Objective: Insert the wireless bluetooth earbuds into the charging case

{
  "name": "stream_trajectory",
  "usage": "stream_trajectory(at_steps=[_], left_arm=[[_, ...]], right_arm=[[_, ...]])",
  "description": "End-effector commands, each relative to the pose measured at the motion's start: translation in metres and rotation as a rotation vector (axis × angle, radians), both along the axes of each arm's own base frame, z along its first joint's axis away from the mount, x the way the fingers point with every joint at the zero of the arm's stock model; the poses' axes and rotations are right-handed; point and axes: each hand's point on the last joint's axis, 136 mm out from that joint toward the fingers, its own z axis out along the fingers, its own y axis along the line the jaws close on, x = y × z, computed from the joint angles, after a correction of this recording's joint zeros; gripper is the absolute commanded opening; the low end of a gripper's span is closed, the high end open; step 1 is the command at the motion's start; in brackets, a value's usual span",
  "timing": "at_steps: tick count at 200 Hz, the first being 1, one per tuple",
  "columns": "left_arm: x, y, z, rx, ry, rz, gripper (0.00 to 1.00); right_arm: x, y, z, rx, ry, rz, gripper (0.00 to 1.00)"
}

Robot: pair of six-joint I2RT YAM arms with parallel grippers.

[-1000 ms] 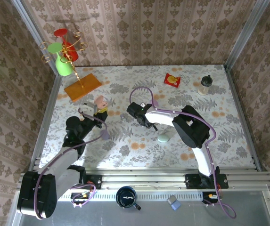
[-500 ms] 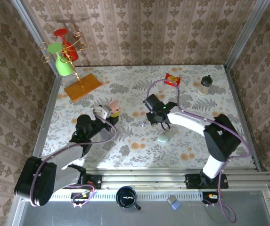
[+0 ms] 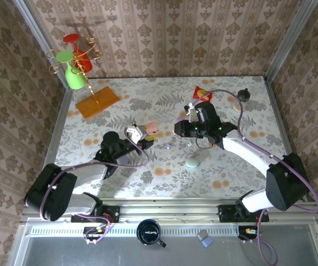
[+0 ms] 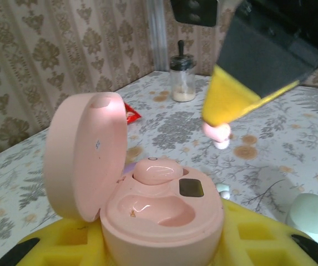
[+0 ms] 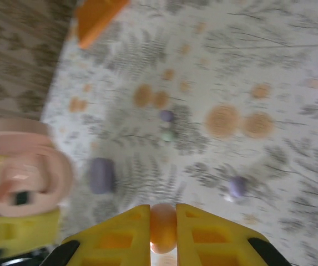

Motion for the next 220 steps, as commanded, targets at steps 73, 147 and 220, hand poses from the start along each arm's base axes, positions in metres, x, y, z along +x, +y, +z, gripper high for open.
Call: stream_trajectory(at_steps=[73, 147, 220], left_arm=[[-0.003, -0.025, 0.031, -0.091, -0.106, -0.092, 0.21], [-0.001, -0.028, 0.034, -0.114, -0.109, -0.093, 0.19], [0.002, -0.025, 0.035, -0.123, -0.109, -0.067, 0.19]], right_arm=[[-0.018, 0.061, 0.081, 0.304, -0.073, 0.207, 0.17], [-0.014, 0.073, 0.062, 0.261, -0.042, 0.216, 0.17], [-0.013, 0.072, 0.04, 0.226, -0.001, 0.197, 0.2]])
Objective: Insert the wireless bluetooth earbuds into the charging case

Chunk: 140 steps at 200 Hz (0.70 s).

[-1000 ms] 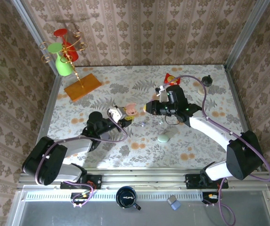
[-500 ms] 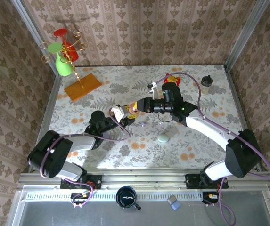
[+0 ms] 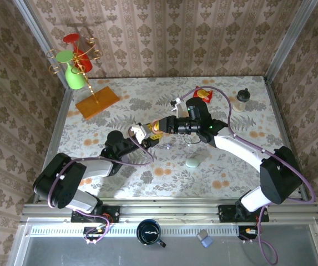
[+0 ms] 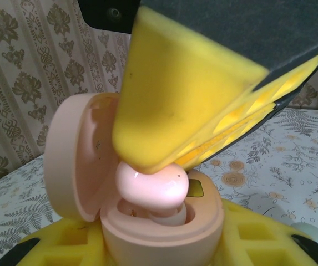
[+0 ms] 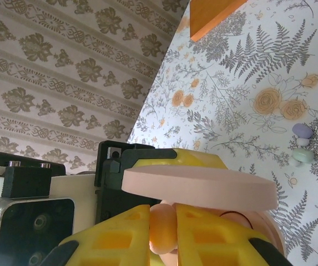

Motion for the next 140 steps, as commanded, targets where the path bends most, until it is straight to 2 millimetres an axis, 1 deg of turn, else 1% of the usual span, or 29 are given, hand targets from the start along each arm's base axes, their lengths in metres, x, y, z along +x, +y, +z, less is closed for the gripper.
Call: stream_trajectory(at_steps=[1, 20, 46, 82, 106, 140], left_arm=[[0.002, -0.002, 0.021, -0.055, -0.047, 0.004, 0.19], [0.003, -0.002, 0.021, -0.055, -0.046, 0.011, 0.19], [0.003, -0.002, 0.021, -0.055, -0.044, 0.01, 0.18], [0.004, -0.001, 0.022, -0.058, -0.044, 0.013, 0.18], [0.004, -0.001, 0.02, -0.053, -0.043, 0.018, 0.18], [0.005, 0.001, 0.017, -0.043, -0.047, 0.027, 0.18]], right_arm=[[0.001, 0.002, -0.007, -0.025, 0.001, -0.003, 0.2], [0.001, -0.001, -0.008, -0.046, -0.003, -0.014, 0.24], [0.002, -0.004, -0.004, -0.064, -0.019, -0.026, 0.29], [0.002, -0.007, 0.002, -0.08, -0.043, -0.03, 0.3], [-0.002, -0.008, 0.013, -0.062, -0.077, -0.018, 0.33], [-0.009, -0.013, 0.035, -0.045, -0.172, -0.007, 0.4]])
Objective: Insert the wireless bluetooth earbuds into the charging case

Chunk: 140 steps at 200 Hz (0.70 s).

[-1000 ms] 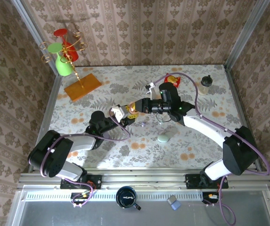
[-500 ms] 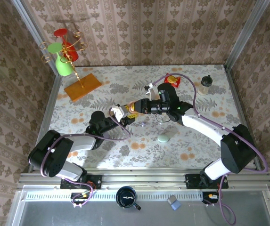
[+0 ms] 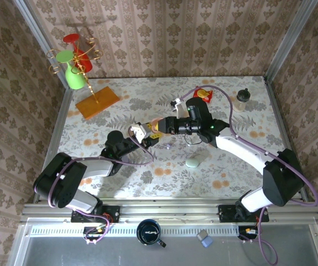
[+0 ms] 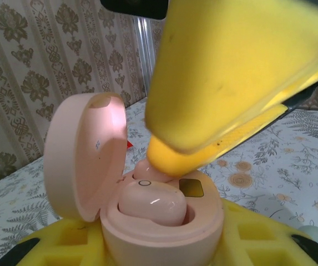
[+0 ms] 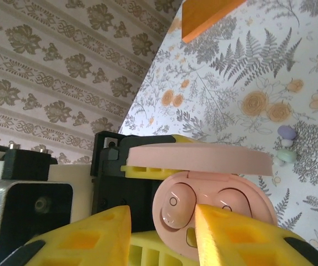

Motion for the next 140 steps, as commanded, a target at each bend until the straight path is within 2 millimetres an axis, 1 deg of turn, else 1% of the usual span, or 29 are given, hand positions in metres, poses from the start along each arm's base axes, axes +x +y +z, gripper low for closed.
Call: stream_trajectory(at_steps=[1, 14, 18, 22, 39, 48, 54, 56, 59, 76, 105, 119, 140], left_arm=[[0.001, -0.001, 0.016, -0.037, -0.044, 0.001, 0.18], [0.001, -0.002, 0.015, -0.031, -0.039, -0.006, 0.18], [0.001, -0.003, 0.014, -0.029, -0.037, -0.011, 0.18], [0.0, -0.004, 0.013, -0.026, -0.037, -0.015, 0.18], [0.0, -0.005, 0.012, -0.019, -0.045, -0.018, 0.18], [-0.001, -0.005, 0.012, -0.012, -0.06, -0.017, 0.18], [-0.003, -0.006, 0.011, -0.005, -0.073, -0.022, 0.18], [-0.003, -0.006, 0.011, -0.004, -0.076, -0.023, 0.18], [-0.004, -0.006, 0.011, -0.004, -0.08, -0.026, 0.18], [-0.008, -0.007, 0.012, -0.003, -0.1, -0.038, 0.17], [-0.009, -0.006, 0.017, -0.02, -0.112, -0.035, 0.16], [-0.007, -0.005, 0.019, -0.029, -0.102, -0.023, 0.16], [-0.006, -0.005, 0.021, -0.044, -0.083, -0.013, 0.16]], right_arm=[[-0.007, -0.006, 0.03, 0.011, -0.112, 0.009, 0.4], [-0.007, -0.007, 0.034, 0.002, -0.137, 0.014, 0.41], [-0.011, -0.01, 0.048, 0.015, -0.168, 0.013, 0.41], [-0.011, -0.01, 0.052, 0.015, -0.181, 0.013, 0.41], [-0.007, -0.011, 0.06, -0.003, -0.205, 0.008, 0.41], [-0.004, -0.01, 0.061, -0.016, -0.208, 0.007, 0.41], [-0.003, -0.011, 0.067, -0.021, -0.217, 0.004, 0.41], [0.001, -0.009, 0.06, -0.034, -0.202, 0.004, 0.4], [0.004, -0.008, 0.057, -0.043, -0.196, 0.003, 0.41], [0.015, -0.005, 0.054, -0.08, -0.18, -0.002, 0.4], [0.028, -0.001, 0.035, -0.163, -0.106, -0.001, 0.41], [0.03, 0.0, 0.028, -0.195, -0.08, 0.008, 0.42], [0.025, -0.002, 0.027, -0.195, -0.078, 0.02, 0.42]])
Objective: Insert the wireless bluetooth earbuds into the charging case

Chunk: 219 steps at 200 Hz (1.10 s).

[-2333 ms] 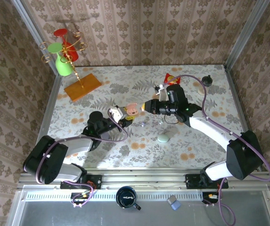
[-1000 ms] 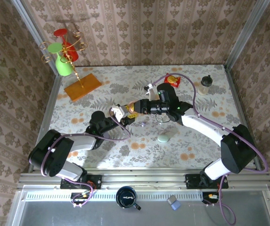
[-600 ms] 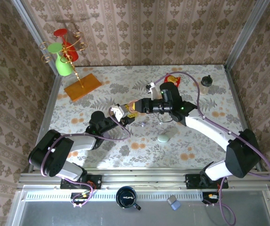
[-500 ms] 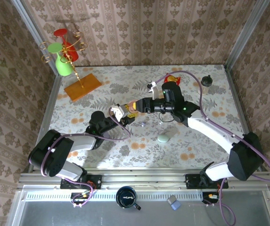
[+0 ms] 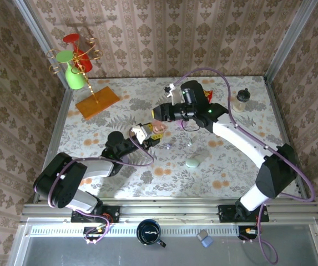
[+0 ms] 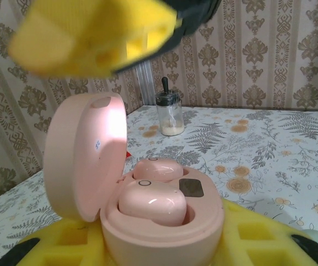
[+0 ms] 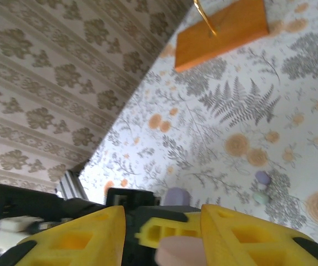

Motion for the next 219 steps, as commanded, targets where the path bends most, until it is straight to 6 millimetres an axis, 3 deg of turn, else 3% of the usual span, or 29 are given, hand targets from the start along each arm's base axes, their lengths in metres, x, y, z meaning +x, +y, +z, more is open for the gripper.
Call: stream_trajectory(at_steps=[1, 47, 71, 76, 94, 119, 157, 194, 219], left_arm=[[0.001, 0.001, 0.016, -0.045, -0.033, 0.01, 0.16], [0.007, 0.003, 0.018, -0.072, -0.003, 0.03, 0.15], [0.007, 0.003, 0.024, -0.097, 0.001, 0.032, 0.15], [0.007, 0.003, 0.025, -0.104, 0.006, 0.031, 0.15], [0.009, 0.003, 0.033, -0.135, 0.028, 0.032, 0.15], [0.01, 0.002, 0.043, -0.176, 0.052, 0.026, 0.15], [0.015, -0.001, 0.055, -0.217, 0.073, 0.031, 0.15], [0.014, -0.005, 0.055, -0.222, 0.085, 0.017, 0.15], [0.012, -0.008, 0.052, -0.215, 0.088, 0.008, 0.15]], right_arm=[[-0.006, -0.009, -0.01, -0.062, 0.035, 0.004, 0.42], [-0.021, -0.026, 0.002, -0.019, -0.003, -0.045, 0.44], [-0.011, -0.045, 0.004, 0.082, 0.031, -0.157, 0.59], [-0.014, -0.049, 0.015, 0.132, 0.023, -0.169, 0.62], [-0.015, -0.053, 0.014, 0.251, 0.107, -0.164, 0.68], [-0.018, -0.047, 0.008, 0.374, 0.211, -0.12, 0.72], [-0.02, -0.027, -0.007, 0.497, 0.35, -0.056, 0.69], [-0.02, -0.016, -0.02, 0.516, 0.407, -0.025, 0.68], [-0.018, -0.013, -0.02, 0.546, 0.426, -0.008, 0.6]])
